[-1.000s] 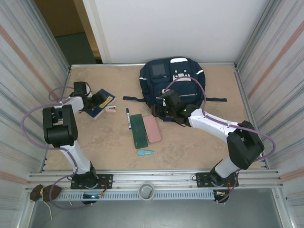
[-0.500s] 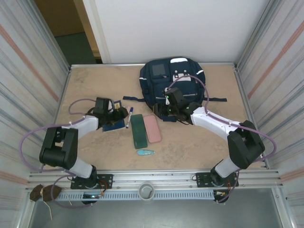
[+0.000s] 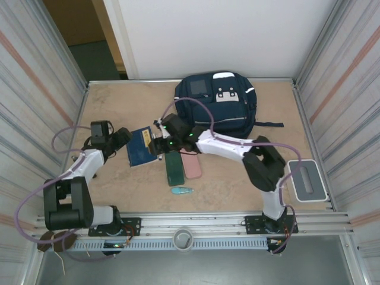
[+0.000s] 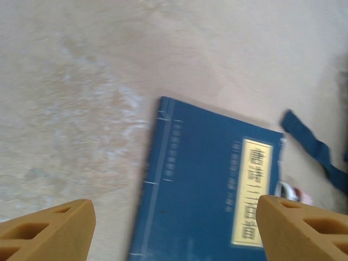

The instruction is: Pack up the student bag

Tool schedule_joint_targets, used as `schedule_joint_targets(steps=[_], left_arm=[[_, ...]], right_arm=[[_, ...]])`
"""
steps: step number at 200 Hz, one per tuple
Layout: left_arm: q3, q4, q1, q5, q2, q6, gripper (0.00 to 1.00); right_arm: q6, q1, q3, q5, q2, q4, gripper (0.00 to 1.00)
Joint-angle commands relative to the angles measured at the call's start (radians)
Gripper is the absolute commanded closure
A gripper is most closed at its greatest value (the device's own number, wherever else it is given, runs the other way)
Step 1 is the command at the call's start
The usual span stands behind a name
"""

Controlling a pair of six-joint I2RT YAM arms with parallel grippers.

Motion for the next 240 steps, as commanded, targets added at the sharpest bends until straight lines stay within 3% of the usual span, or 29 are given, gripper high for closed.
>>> schedule_joint_targets(steps=[1,31,75,119,166,240], left_arm=[[-0.017,0.028,0.019,0.072,0.031,0.024,0.22],[-0.028,0.036,0.019,0.089,0.071,0.035,0.22],[-0.061,0.065,0.019,0.135,0.104,0.027,0.23],[-0.117,0.129,0.016,0.212,0.124,-0.007,0.35],[-0.153,0.157,0.016,0.206,0.118,-0.022,0.43],[-0.194,0.216,-0.013,0.224,0.125,-0.065,0.59]], right_arm=[[0.016,0.014,0.112,0.076,0.101,-0.103,0.42],[0.028,0.017,0.224,0.164,0.218,-0.170,0.45],[0.033,0.016,0.337,0.159,0.332,-0.211,0.46],[0.036,0.018,0.437,0.156,0.401,-0.257,0.49],[0.050,0.032,0.522,0.268,0.451,-0.376,0.49],[0.104,0.038,0.644,0.151,0.548,-0.367,0.51]])
